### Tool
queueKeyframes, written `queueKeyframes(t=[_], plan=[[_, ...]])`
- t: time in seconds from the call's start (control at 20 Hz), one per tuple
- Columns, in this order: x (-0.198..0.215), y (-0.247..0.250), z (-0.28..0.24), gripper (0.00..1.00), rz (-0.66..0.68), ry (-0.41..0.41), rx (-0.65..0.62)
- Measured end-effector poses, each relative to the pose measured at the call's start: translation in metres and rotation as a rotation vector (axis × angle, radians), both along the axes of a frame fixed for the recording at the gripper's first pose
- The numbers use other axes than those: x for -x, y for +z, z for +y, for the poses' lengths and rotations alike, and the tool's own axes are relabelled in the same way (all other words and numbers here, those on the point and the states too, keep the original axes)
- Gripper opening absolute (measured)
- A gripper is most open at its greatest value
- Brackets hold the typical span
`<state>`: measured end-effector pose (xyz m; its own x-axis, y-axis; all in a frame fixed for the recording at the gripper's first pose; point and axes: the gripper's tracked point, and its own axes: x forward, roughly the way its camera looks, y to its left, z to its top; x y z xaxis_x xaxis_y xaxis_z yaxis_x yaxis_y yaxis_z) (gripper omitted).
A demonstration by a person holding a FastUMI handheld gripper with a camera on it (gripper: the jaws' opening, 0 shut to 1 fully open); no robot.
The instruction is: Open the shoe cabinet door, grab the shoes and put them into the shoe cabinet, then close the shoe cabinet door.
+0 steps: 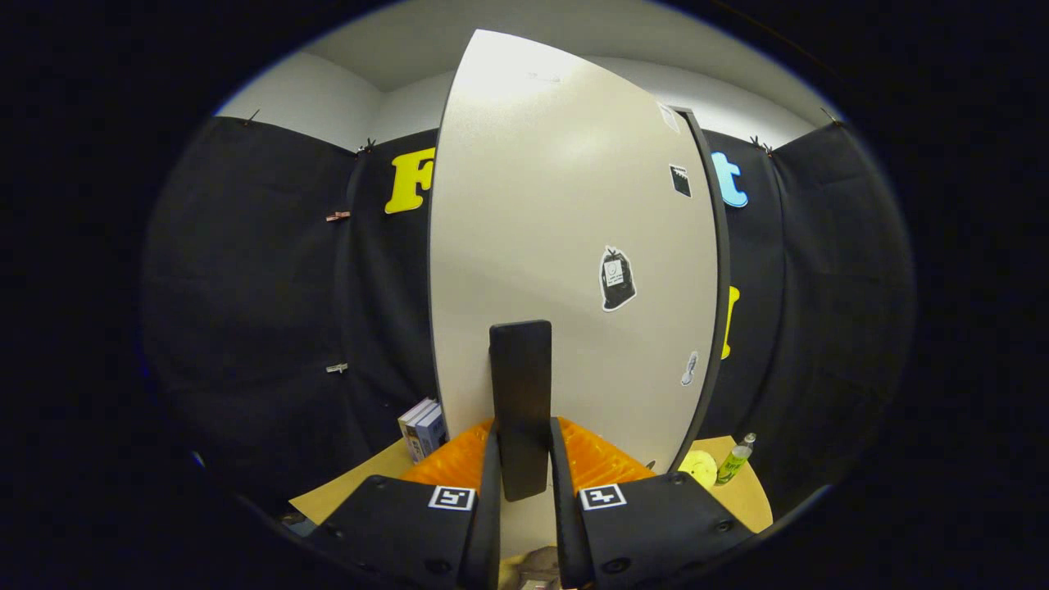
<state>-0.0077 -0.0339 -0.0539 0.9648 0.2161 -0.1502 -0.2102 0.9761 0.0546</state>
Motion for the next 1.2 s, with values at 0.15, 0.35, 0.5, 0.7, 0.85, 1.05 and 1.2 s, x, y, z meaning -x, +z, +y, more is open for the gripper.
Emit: queueKeyframes(t=[0.15, 0.35, 0.5, 0.7, 0.85, 1.05, 1.2], plan=[[0.012, 0.002, -0.031, 0.5, 0.017, -0.029, -0.023], [0.029, 0.003, -0.054, 0.59, -0.008, -0.039, 0.021], [0.04, 0.0, -0.072, 0.58, -0.005, -0.047, 0.022], [0.051, 0.002, -0.1, 0.58, -0.016, -0.08, 0.018], [0.058, 0.005, -0.125, 0.58, -0.023, -0.115, -0.007], [0.064, 0.005, -0.147, 0.58, -0.024, -0.159, -0.009], [0.069, 0.009, -0.178, 0.52, -0.047, -0.228, 0.02]])
